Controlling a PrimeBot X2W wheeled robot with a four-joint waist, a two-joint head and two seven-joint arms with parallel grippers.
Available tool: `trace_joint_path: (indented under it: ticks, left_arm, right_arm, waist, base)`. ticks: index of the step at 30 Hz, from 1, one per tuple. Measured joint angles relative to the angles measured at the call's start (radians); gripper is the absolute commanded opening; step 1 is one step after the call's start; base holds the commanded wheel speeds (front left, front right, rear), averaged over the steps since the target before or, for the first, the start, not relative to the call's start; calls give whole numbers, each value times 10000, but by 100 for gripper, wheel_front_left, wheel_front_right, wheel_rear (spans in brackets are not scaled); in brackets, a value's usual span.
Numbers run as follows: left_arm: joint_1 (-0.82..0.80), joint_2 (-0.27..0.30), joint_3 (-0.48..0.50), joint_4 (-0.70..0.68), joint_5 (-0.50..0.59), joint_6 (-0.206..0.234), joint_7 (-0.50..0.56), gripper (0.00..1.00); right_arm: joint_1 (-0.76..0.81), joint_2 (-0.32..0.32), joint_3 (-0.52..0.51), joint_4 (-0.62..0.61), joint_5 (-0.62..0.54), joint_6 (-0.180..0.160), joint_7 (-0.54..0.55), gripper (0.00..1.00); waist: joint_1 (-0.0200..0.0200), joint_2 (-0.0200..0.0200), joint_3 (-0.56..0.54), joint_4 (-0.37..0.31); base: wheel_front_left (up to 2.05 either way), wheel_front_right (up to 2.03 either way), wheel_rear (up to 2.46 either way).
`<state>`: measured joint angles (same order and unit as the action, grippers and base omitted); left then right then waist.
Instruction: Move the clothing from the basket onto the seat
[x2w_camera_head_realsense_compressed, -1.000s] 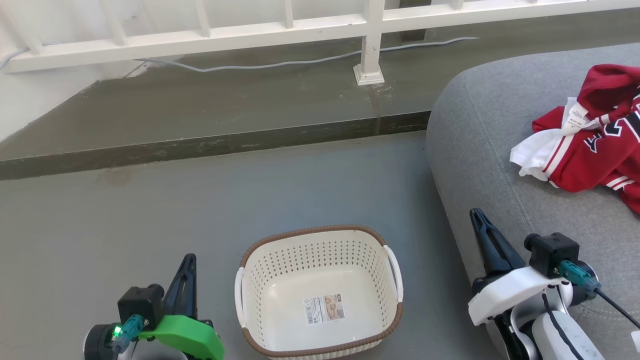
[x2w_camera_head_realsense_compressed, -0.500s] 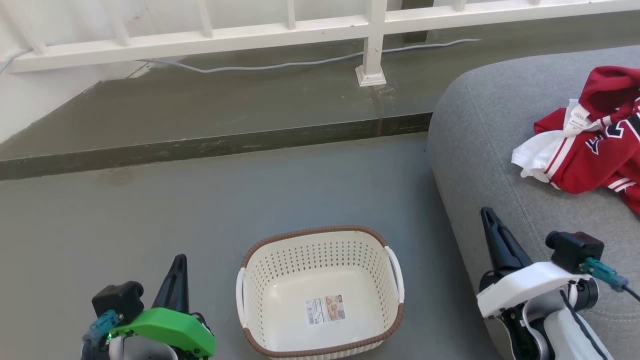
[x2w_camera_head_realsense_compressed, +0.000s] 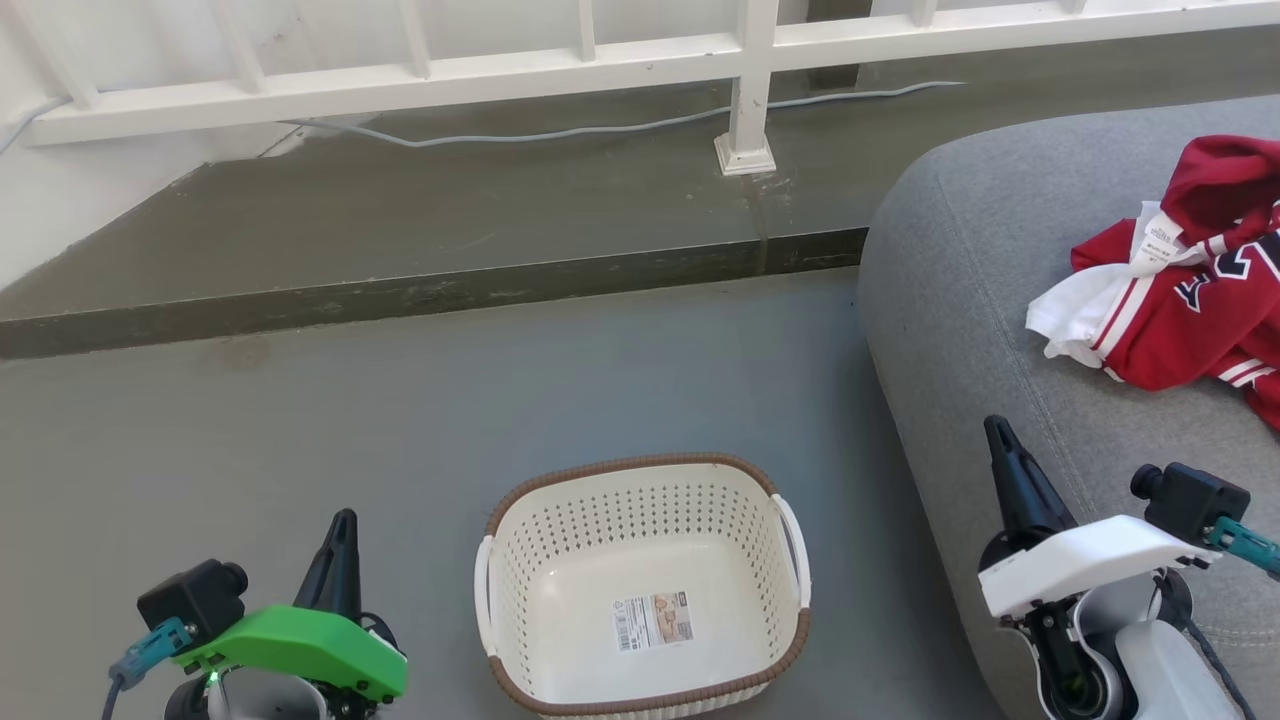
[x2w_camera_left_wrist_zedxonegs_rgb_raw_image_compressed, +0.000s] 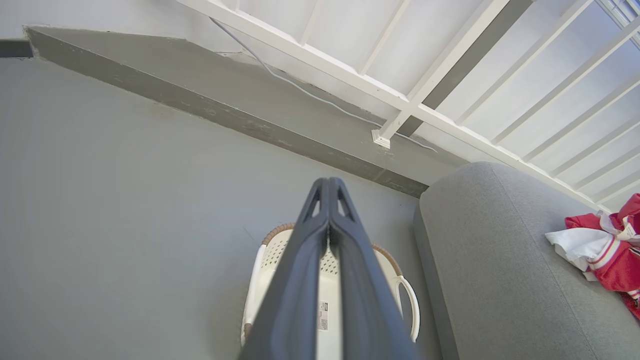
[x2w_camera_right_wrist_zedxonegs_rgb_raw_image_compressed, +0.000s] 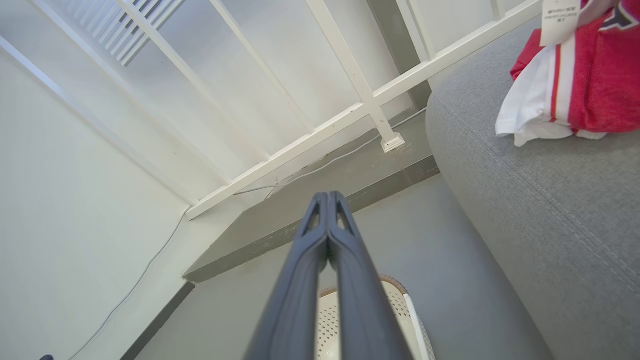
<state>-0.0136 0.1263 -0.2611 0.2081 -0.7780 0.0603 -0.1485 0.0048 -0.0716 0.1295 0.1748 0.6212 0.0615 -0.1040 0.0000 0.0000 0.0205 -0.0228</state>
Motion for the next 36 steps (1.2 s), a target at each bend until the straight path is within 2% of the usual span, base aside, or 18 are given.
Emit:
trace_joint_path:
  ticks: [36]
  left_arm:
    - [-27, -209, 1413, 245, -4439, -876, 1139, 0]
  right_arm:
    - [-195, 19, -1166, 529, 5129, 265, 945, 0]
  waist:
    - [0, 0, -89, 116]
  base:
    - [0, 0, 0]
